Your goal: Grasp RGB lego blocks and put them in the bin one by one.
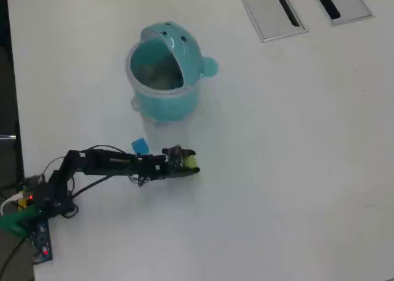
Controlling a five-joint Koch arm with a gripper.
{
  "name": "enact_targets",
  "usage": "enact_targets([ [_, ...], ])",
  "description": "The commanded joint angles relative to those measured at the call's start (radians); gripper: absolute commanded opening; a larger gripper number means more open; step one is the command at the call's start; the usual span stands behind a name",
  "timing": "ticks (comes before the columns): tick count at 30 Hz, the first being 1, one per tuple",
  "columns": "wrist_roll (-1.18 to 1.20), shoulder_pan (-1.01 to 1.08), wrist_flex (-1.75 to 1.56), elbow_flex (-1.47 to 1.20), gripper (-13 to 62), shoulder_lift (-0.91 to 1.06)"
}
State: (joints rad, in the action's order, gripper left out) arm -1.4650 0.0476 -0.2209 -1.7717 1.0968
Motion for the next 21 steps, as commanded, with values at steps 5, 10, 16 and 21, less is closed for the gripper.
enact_targets([
  [5,0.049,-0.035,-0.101,0.012,5.5,0.163],
  [10,0.080,-0.063,-0.100,-0.012,5.5,0.272],
  [16,0.107,-0.124,-0.081,-0.018,5.4,0.417],
  [21,0.110,-0.210,-0.046,-0.017,5.4,0.534],
])
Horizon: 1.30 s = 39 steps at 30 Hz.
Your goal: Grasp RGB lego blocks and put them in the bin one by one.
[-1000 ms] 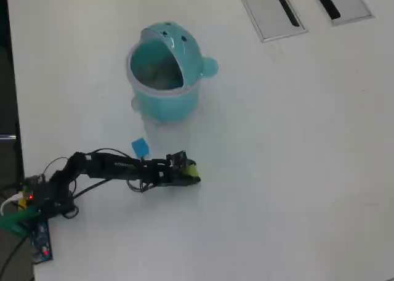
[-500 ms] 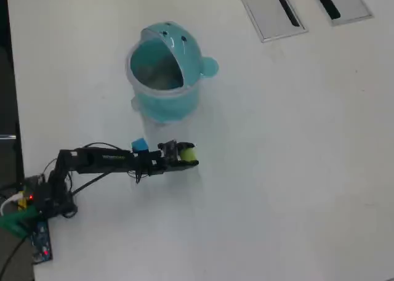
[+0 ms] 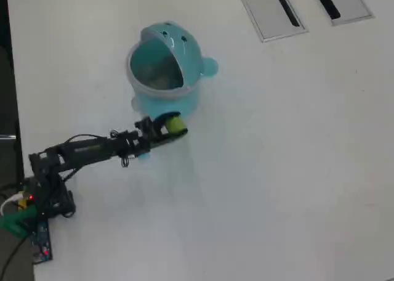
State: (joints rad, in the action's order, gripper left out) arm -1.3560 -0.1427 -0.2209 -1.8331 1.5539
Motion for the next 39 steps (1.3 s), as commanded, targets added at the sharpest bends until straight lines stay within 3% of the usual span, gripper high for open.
enact_targets([
  [1,0.002,-0.037,-0.044,0.044,5.4,0.095],
  [13,0.003,-0.212,0.049,0.153,5.4,0.189],
  [22,-0.052,-0.344,0.110,0.433,5.3,0.006],
  [39,-0.118,-0.463,0.110,0.603,5.4,-0.209],
])
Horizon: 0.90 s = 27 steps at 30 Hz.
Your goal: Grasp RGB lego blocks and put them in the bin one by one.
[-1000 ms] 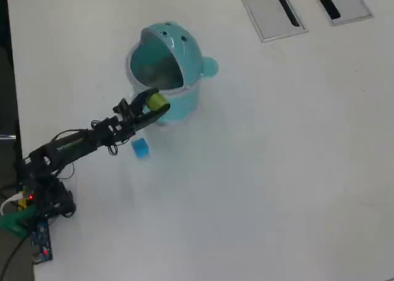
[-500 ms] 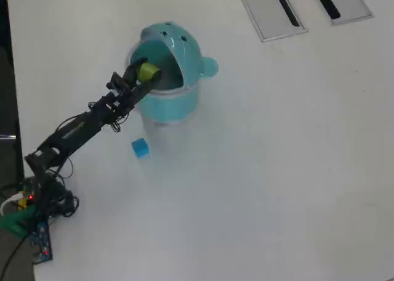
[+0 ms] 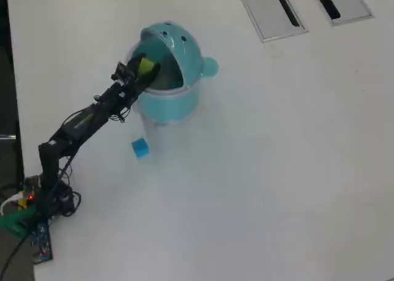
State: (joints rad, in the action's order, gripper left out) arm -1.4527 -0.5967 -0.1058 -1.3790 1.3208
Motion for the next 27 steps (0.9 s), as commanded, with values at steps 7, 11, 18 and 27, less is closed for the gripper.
enact_targets([
  [7,-0.095,-0.002,0.000,0.160,19.7,-0.005],
  [11,-0.112,0.003,0.041,0.161,24.0,0.015],
  [18,-0.144,0.015,0.015,0.104,25.5,0.086],
  [27,-0.101,0.048,0.213,0.046,25.6,0.249],
])
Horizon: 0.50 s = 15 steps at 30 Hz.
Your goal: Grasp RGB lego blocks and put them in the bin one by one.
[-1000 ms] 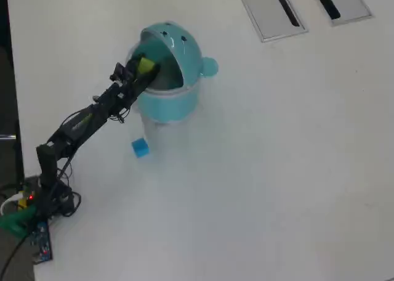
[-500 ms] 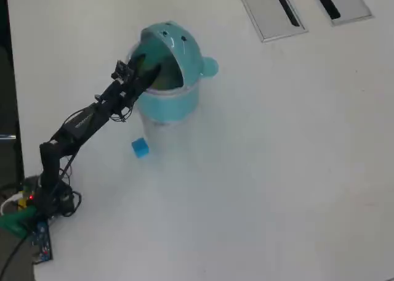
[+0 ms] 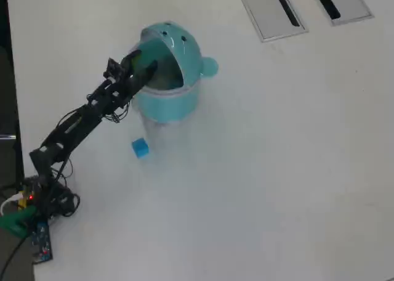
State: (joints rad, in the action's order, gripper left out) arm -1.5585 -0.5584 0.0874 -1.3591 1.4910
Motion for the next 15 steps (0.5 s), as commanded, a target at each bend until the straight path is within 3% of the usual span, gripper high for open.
enact_targets([
  [1,0.005,0.009,0.049,0.005,27.0,0.106],
  [15,0.000,0.067,0.472,-0.396,29.4,0.515],
])
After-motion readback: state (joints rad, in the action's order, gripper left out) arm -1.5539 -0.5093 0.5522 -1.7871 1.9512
